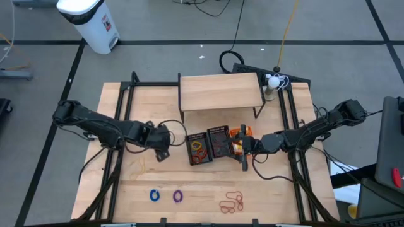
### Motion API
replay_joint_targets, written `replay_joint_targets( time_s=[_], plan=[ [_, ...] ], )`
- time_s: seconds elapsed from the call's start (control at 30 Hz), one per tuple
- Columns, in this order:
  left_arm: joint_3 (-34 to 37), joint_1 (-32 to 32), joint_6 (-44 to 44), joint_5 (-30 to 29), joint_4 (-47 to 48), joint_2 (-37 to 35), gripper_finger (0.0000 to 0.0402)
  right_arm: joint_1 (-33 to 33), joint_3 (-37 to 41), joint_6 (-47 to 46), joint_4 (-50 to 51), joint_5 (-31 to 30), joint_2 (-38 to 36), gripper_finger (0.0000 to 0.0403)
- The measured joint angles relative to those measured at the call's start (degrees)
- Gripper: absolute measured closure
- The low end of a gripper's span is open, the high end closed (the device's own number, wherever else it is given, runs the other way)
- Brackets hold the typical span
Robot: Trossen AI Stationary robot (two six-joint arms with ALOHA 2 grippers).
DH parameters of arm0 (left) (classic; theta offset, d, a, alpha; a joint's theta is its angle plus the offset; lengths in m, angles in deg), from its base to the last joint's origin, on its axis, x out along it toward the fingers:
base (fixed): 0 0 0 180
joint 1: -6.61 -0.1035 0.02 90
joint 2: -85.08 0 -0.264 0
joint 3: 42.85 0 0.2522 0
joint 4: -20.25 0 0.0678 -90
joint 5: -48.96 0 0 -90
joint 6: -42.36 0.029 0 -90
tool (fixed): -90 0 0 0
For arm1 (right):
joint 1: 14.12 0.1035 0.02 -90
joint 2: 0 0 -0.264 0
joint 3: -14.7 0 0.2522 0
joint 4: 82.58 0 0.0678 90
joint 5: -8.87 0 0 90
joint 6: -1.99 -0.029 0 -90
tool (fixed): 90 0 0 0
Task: Pick & Place Office Desk Supplies
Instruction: Put the top yellow rubber band into the right black bin
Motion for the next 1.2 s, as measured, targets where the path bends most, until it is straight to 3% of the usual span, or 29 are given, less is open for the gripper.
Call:
replay_joint_targets(
  time_s=[0.13, 0.43, 0.8, 1.2],
  plan=[
    [0.06, 0.44, -3.34, 4.65, 6.50, 0.96, 0.0181, -0.02, 0.00, 0.00, -0.02, -0.02, 0.00, 0.0156],
    [5.88, 1.61, -5.67, 8.58, 4.51, 3.72, 0.0183, 0.00, 0.00, -1.46, 0.15, 0.02, 0.00, 0.0156],
    [14.74, -1.12, -8.10, 6.31, 3.24, 4.09, 0.0218, -0.01, 0.00, -1.38, 0.11, 0.00, 0.00, 0.0156],
    [18.10, -3.37, -4.20, 6.48, -8.89, 4.11, 0.0273, -0.02, 0.00, -1.46, 0.11, -0.04, 0.00, 0.0156]
  ],
)
